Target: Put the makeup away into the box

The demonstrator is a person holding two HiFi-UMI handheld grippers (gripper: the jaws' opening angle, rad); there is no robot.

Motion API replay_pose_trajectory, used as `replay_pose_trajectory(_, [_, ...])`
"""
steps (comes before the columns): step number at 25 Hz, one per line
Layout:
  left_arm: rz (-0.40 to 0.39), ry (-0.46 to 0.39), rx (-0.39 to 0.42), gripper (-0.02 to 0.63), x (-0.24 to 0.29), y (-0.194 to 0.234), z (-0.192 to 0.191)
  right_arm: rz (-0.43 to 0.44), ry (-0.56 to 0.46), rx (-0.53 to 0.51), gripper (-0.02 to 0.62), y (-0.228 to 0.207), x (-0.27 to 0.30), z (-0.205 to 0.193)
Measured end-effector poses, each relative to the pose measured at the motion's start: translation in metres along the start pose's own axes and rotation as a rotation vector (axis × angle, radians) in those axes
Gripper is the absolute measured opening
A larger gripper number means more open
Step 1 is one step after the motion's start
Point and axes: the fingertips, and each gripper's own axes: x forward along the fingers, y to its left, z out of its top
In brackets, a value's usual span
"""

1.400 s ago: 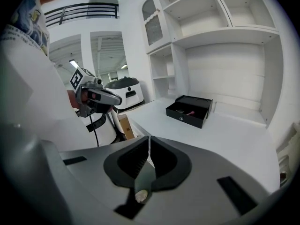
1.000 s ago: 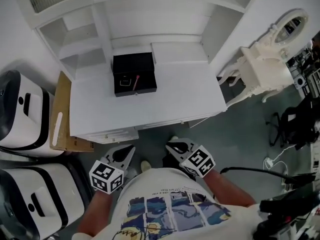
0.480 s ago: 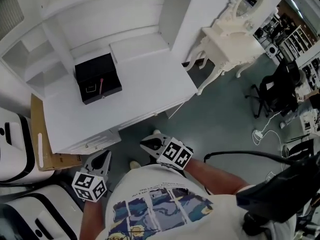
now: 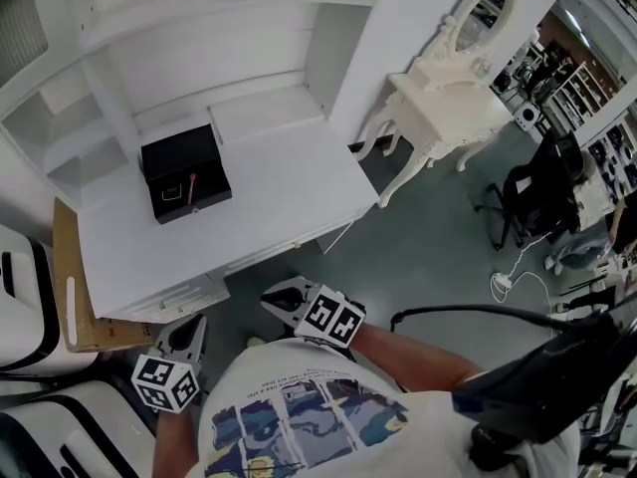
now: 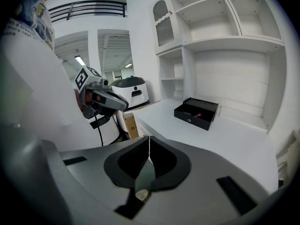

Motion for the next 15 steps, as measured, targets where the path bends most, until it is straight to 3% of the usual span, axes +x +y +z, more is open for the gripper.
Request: replay_pose_trajectory(15, [-0.021, 0.02, -0.004, 0.014, 0.0095, 0.0025, -0.0062, 0.004, 0.026, 0.008, 0.028, 0.0021, 0.0039, -0.0065])
